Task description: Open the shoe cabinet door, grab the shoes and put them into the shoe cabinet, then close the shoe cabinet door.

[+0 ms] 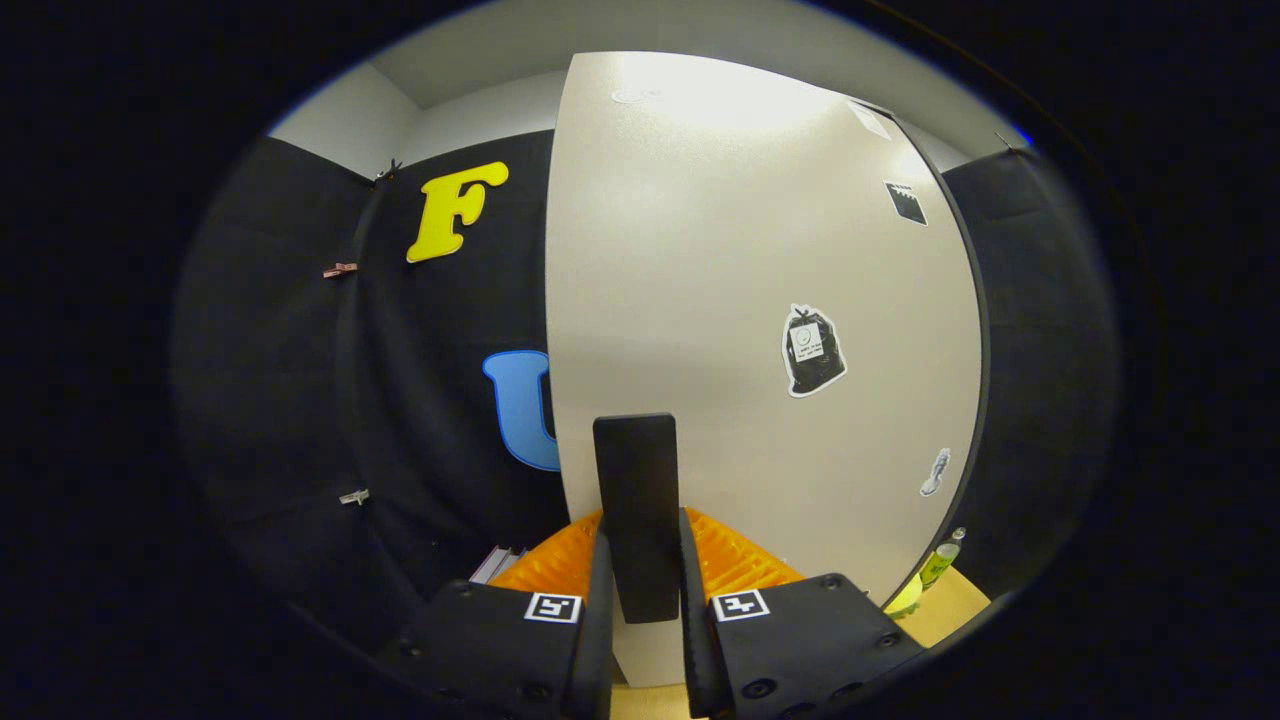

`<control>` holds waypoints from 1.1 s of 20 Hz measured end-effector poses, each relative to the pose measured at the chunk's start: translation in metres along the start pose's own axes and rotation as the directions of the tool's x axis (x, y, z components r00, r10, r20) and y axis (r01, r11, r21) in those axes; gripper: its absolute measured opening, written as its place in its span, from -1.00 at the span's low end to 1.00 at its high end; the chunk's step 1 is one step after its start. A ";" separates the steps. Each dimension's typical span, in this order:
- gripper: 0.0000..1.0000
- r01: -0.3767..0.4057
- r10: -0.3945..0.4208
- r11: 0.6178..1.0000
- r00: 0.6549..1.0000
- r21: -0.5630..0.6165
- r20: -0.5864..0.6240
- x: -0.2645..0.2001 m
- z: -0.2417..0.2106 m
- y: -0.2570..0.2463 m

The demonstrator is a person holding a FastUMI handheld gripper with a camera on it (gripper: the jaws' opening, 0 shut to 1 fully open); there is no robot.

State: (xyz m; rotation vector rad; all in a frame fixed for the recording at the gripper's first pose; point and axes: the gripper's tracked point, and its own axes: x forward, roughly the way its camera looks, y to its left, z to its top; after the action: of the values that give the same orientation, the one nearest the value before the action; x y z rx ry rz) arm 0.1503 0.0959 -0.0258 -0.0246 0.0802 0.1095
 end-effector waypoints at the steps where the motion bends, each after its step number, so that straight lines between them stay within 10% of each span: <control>1: -0.34 -0.004 0.004 1.000 1.000 0.009 0.002 -0.008 0.000 -0.002; 22: -0.36 -0.081 0.082 0.997 0.996 0.005 -0.042 -0.147 0.008 -0.092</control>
State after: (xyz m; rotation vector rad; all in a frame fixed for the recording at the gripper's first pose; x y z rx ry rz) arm 0.0150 -0.0114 -0.0036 -0.0203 0.1236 0.1905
